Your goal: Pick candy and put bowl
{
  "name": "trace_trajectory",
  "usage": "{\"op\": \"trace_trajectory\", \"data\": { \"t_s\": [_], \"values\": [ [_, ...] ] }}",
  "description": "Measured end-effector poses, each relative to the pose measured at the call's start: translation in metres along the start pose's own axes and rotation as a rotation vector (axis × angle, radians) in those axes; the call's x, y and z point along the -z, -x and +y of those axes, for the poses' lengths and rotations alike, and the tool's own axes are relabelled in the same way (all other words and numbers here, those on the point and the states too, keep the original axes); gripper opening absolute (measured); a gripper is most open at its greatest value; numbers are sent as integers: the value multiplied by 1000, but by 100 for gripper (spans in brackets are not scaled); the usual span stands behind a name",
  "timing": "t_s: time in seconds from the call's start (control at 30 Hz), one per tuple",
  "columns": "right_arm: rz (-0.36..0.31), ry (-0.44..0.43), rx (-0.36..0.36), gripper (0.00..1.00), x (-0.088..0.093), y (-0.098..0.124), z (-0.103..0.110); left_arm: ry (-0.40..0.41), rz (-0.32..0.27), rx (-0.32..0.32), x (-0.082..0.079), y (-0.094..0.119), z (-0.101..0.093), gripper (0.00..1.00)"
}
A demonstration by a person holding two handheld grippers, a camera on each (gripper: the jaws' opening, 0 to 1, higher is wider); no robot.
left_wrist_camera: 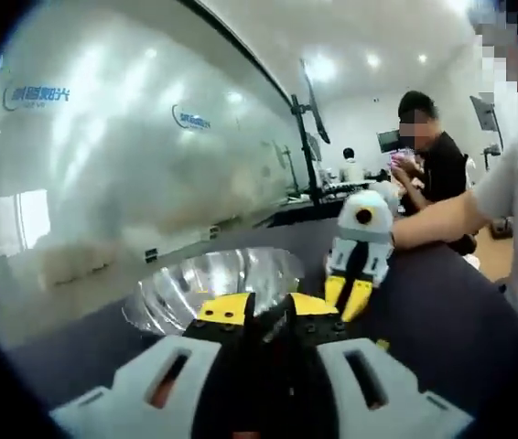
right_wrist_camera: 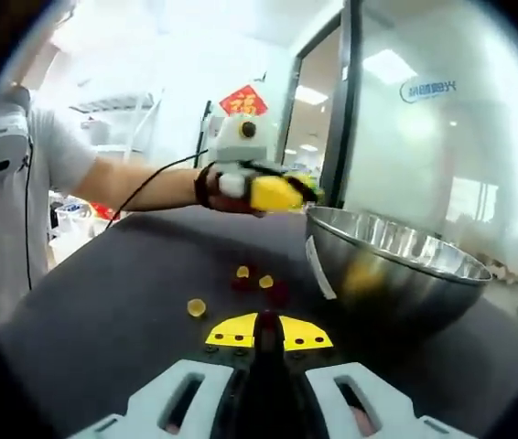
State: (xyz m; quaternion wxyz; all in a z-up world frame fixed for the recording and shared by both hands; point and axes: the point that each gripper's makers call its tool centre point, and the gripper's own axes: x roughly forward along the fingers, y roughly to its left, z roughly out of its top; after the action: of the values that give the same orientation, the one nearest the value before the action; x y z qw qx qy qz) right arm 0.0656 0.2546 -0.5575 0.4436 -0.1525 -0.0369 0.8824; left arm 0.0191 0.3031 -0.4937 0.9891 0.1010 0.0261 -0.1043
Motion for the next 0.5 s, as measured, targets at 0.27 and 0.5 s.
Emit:
{"op": "trace_trajectory", "data": {
  "t_s": [0.27,0.5],
  "values": [
    [-102,-32,-27,3,-28,14,1,12,77,94,42,17,-35,9],
    [-198,-41,68,3,-64,29,-31,8,120,149,55,15,-46,9]
  ]
}}
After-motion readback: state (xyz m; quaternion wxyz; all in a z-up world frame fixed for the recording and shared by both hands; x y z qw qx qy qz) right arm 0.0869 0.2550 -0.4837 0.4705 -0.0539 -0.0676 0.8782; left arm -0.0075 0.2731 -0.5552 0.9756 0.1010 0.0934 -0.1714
